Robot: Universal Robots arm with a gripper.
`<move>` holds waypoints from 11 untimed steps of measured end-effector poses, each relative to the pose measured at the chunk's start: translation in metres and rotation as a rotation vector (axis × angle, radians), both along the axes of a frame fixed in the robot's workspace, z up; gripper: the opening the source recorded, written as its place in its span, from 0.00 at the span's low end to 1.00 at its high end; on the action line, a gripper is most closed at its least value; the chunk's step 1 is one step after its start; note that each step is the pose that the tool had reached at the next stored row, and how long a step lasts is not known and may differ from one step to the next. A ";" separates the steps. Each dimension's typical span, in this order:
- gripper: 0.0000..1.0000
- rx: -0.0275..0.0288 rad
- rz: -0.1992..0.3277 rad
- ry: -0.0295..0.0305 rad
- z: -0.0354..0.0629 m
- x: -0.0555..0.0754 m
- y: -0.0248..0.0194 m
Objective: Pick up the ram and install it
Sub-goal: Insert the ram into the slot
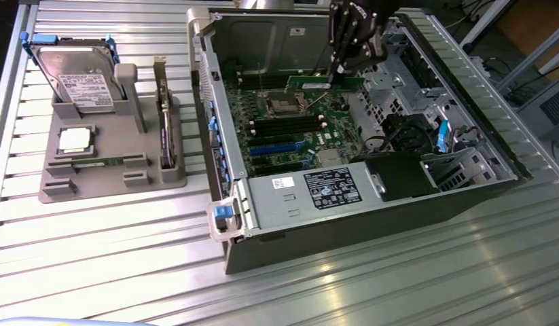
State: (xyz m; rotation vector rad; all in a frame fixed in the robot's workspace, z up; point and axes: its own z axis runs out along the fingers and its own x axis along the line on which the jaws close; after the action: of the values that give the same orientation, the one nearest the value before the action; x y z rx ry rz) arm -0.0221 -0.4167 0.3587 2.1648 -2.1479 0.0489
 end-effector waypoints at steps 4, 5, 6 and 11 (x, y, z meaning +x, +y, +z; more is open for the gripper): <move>0.12 0.0000 0.001 0.0000 -0.0046 0.000 0.0011; 0.12 0.0001 0.002 0.0000 -0.0057 0.000 0.0015; 0.12 0.0002 0.002 -0.0001 -0.0067 0.000 0.0019; 0.12 0.0001 0.004 0.0000 -0.0116 0.000 0.0035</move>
State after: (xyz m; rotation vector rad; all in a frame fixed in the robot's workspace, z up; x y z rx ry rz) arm -0.0221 -0.4132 0.3471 2.1691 -2.1437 0.0491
